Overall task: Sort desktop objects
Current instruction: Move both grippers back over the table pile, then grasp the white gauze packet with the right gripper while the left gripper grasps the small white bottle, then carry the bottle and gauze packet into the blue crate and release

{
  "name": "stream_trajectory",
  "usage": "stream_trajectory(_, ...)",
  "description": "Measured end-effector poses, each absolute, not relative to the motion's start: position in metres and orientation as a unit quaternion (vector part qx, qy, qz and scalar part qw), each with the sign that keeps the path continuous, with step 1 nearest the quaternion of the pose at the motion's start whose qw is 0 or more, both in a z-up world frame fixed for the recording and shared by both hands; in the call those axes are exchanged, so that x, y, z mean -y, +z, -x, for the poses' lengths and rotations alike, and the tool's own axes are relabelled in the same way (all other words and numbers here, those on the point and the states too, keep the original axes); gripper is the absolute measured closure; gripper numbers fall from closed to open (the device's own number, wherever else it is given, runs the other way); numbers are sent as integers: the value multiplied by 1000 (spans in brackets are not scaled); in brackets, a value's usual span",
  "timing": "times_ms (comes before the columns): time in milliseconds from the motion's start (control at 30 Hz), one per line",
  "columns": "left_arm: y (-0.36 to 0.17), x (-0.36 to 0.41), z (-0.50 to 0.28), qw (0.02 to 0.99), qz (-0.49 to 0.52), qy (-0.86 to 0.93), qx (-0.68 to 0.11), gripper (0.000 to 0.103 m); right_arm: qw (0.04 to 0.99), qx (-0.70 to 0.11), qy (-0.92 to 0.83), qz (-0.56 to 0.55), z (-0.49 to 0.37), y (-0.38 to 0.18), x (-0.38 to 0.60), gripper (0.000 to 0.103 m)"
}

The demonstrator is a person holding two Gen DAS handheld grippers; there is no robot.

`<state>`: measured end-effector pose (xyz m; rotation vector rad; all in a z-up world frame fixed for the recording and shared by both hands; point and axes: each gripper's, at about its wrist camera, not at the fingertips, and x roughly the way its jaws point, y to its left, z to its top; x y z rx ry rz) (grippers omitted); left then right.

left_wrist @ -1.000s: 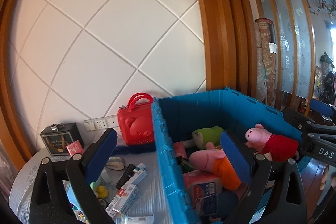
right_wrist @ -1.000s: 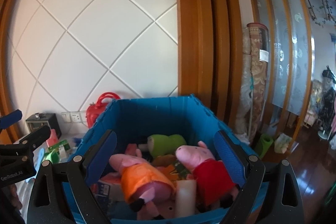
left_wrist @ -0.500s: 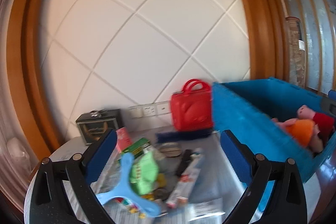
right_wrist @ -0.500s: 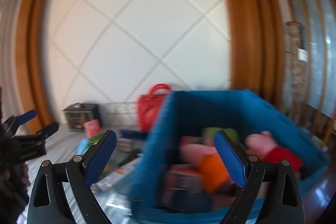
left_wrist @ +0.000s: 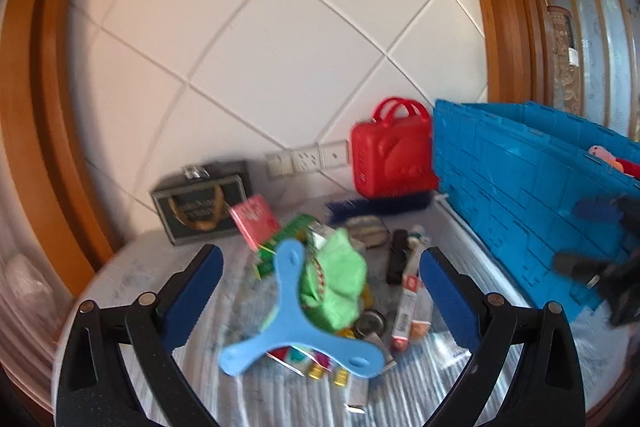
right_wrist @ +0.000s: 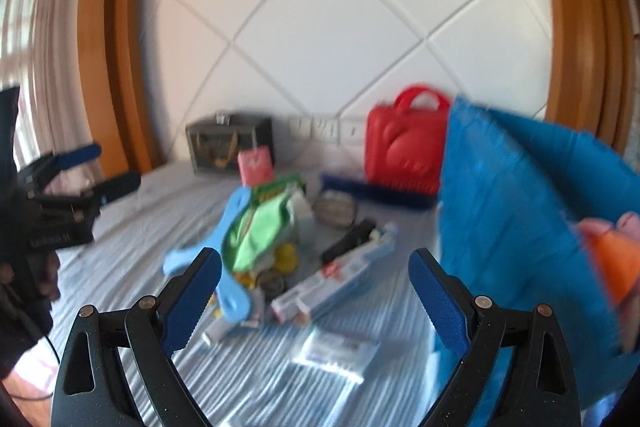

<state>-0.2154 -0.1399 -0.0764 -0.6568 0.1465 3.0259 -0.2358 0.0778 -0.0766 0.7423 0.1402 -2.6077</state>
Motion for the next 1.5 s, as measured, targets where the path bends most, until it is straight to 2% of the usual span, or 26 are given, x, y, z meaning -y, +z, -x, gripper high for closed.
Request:
stream_trajectory(167, -116, 135, 212, 44, 239, 967, -71, 3, 258, -106, -901, -332, 255, -138, -63, 7)
stream_trajectory(300, -155, 123, 206, 64, 287, 953, -73, 3, 299, -173, -850, -398, 277, -216, -53, 9)
stream_trajectory(367, -170, 118, 204, 60, 310, 946, -66, 3, 299, -201, -831, -423, 289, -250, -51, 15)
stream_trajectory(433, -182, 115, 201, 62, 327, 942, -49, 3, 300, -219, -818, -438, 300, -275, -51, 16)
stream_trajectory(600, -209, 102, 188, 82, 362, 928, -31, 3, 301, -276, -803, -435, 320, -306, -54, 16)
stream_trajectory(733, -229, 87, 177, 114, 388, 914, -36, 3, 319, -248, -794, -453, 337, -317, -57, 14)
stream_trajectory(800, -244, 78, 173, 126, 411, 903, -31, 3, 318, -209, -791, -479, 349, -318, -61, 25)
stream_trajectory(833, -251, 75, 172, 127, 421, 898, -25, 3, 313, -198, -791, -486, 353, -316, -63, 39)
stream_trajectory(867, -258, 72, 171, 128, 433, 892, -16, 3, 310, -193, -792, -489, 354, -312, -64, 47)
stream_trajectory(933, -273, 67, 168, 126, 455, 881, 10, 3, 308, -189, -796, -486, 349, -305, -66, 52)
stream_trajectory(1067, -290, 53, 160, 123, 475, 871, 34, 4, 302, -177, -793, -498, 341, -306, -78, 52)
stream_trajectory(1167, -307, 40, 158, 128, 497, 857, 48, 19, 305, -169, -796, -495, 337, -304, -86, 52)
stream_trajectory(1233, -321, 36, 157, 127, 516, 844, 77, 38, 307, -177, -795, -492, 334, -305, -87, 52)
stream_trajectory(1400, -326, 24, 145, 92, 498, 860, 62, 48, 309, -180, -797, -487, 333, -306, -86, 51)
stream_trajectory(1500, -326, 28, 142, 84, 490, 865, 66, 48, 308, -174, -798, -488, 335, -306, -88, 51)
